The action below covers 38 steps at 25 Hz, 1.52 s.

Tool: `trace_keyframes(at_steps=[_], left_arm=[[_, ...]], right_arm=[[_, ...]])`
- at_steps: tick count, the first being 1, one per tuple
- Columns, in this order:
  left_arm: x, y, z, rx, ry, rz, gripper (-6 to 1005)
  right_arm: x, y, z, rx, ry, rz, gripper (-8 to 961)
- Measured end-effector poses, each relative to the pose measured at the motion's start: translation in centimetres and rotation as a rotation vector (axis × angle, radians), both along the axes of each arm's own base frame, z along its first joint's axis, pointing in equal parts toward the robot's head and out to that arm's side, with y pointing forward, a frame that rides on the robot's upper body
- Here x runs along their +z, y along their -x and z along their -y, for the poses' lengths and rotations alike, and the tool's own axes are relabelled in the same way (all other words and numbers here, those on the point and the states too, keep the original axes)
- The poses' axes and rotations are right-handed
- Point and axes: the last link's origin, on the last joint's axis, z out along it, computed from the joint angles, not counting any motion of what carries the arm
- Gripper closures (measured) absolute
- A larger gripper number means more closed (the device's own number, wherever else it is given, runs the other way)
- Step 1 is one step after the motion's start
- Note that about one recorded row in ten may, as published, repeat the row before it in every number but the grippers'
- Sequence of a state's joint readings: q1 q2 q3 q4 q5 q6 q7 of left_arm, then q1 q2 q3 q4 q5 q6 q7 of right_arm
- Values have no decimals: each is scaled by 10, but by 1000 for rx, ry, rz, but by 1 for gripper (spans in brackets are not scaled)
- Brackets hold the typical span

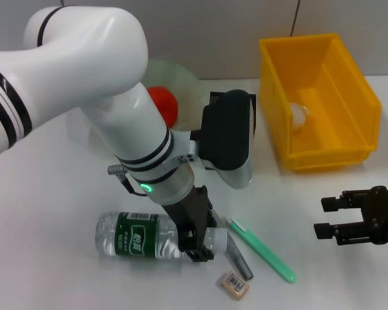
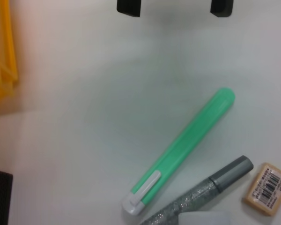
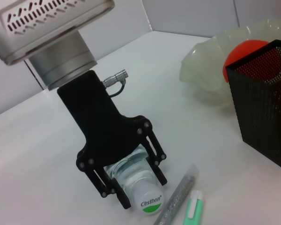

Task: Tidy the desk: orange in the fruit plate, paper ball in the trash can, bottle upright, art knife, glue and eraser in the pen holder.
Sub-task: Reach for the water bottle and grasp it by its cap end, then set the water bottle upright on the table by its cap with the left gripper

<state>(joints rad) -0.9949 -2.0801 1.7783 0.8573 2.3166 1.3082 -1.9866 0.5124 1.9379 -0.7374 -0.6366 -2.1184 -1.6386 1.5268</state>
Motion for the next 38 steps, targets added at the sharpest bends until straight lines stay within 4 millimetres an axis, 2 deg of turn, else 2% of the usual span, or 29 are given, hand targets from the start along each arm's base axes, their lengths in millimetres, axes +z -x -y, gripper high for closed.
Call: trace_keyframes(at_steps=[9,15,22,27,32,33,37,38], left_arm=[[-4,4,1,-15,-1,-15,427],[-3,3,1,-12,0,-14,538],[2,-4,-1,11,-14,22,546],[30,-13,-13,108,-77,162,551],[53,-9,-24,192,-144,263,553],[67,-5,-30,239,-186,317,554],[71,-3,-31,255,-200,335,555],[78,0,-33,278,-218,360,556]], right_arm=[[-1,0,0,-4,2,-2,217],[-1,1,-1,-5,2,-3,218],[0,2,-1,-3,2,-2,219],[0,2,-1,-1,1,-4,218],[1,2,-2,0,0,-2,217],[1,2,-2,1,0,-1,217],[1,4,-4,6,-1,0,218],[1,4,-4,7,-1,0,218]])
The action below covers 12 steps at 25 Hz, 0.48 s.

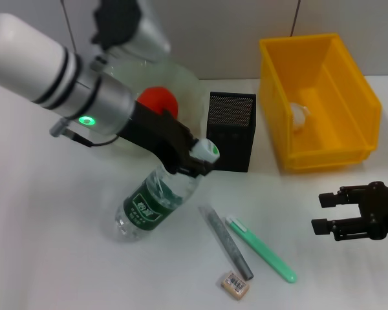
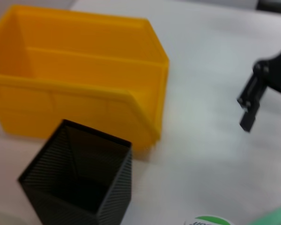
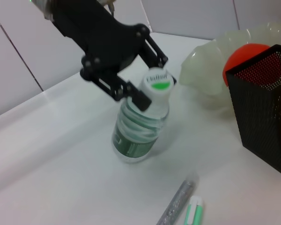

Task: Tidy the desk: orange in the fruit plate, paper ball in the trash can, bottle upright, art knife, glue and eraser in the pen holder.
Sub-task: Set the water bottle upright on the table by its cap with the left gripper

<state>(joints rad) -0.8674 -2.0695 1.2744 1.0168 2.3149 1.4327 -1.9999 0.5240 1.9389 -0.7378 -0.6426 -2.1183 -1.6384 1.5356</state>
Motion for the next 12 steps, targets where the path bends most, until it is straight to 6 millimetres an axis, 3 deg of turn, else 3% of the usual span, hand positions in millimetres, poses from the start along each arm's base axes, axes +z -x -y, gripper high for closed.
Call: trace_keyframes(at_steps=[2,3,7,9,10,12], left_arm=[[0,0,0,0,0,0,557],[17,9,-3,58,-30,75,557],[17,9,-3,58,-30,75,559],[29,16,-4,83,-45,128,559],[44,28,-2,113,-64,218,559],[44,28,-2,113,-64,218,559]], right_arm=[[0,0,0,1,0,0,218],[0,1,0,1,0,0,218],[0,2,-2,4,2,-1,218],[-1,3,-2,4,5,-2,218],[-1,3,-3,4,6,-2,218],[-1,3,-3,3,10,1,218]])
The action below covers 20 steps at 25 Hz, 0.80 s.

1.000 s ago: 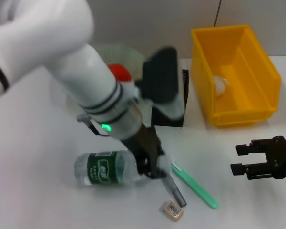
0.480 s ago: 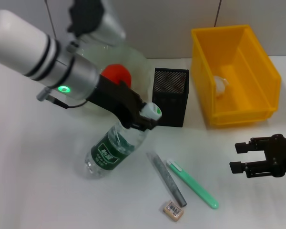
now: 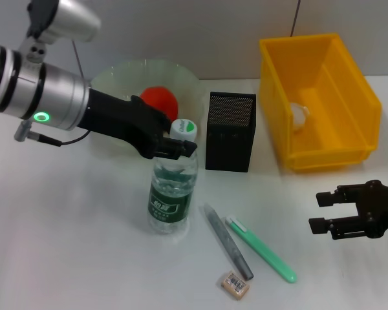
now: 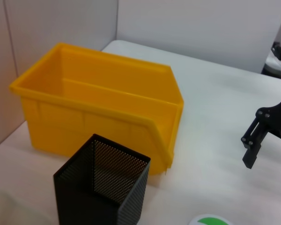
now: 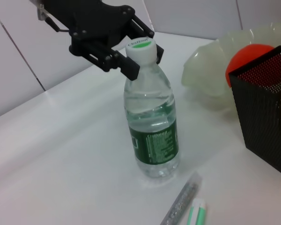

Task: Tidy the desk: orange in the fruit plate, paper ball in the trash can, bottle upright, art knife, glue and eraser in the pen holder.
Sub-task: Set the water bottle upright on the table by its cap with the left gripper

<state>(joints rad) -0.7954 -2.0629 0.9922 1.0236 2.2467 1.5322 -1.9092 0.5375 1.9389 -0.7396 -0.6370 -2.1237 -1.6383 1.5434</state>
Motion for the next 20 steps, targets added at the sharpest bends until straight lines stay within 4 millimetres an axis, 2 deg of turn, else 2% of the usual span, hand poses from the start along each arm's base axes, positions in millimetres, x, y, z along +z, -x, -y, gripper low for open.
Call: trace_keyframes(at_steps=[3,18,20], left_arm=[[7,12,4,16,-20,43,559],[34,40,20,-13,-137,196,559],[42,52,21,15,-187,219,558]], right_arm=[[0,0,0,-2,4,3,219],[0,0,0,-2,4,7,218],[0,0,0,-1,4,7,218]])
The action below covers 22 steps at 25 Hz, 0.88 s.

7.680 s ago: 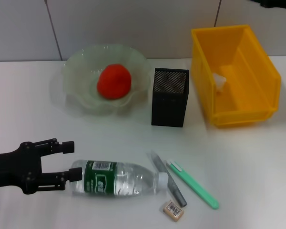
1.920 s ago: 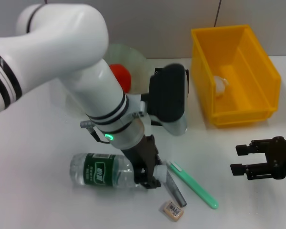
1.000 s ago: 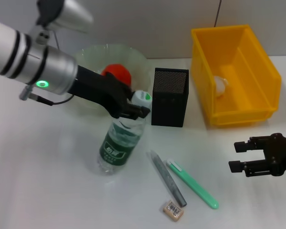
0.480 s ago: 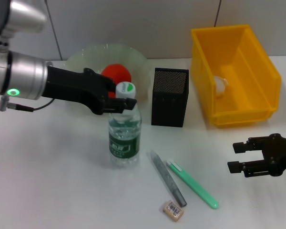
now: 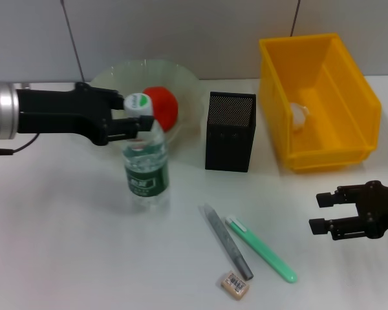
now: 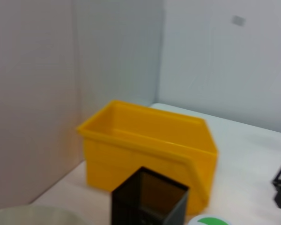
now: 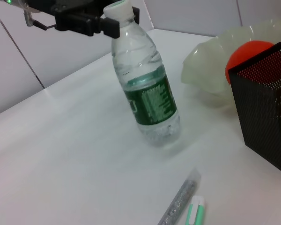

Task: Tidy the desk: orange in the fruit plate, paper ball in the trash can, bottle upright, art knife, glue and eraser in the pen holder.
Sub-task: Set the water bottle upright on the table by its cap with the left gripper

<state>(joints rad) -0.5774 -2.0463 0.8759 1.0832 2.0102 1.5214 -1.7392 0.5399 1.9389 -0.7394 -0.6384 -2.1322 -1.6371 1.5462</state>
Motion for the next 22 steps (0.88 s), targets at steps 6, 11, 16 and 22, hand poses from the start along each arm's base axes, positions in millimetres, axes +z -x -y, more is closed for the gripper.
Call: trace_keyframes(at_steps=[6,11,16,22], left_arm=[[4,22,1,73,-77,2,558],[7,32,2,106,-116,5,558],[19,42,1,148,-168,37,558],[23,49,2,172,-190,47,558]], right_arm=[[0,0,0,5,-1,2,219],[0,1,-1,20,-13,2,218],[-5,-1,-3,45,-57,13,218],[-12,1,-4,83,-97,13,218]])
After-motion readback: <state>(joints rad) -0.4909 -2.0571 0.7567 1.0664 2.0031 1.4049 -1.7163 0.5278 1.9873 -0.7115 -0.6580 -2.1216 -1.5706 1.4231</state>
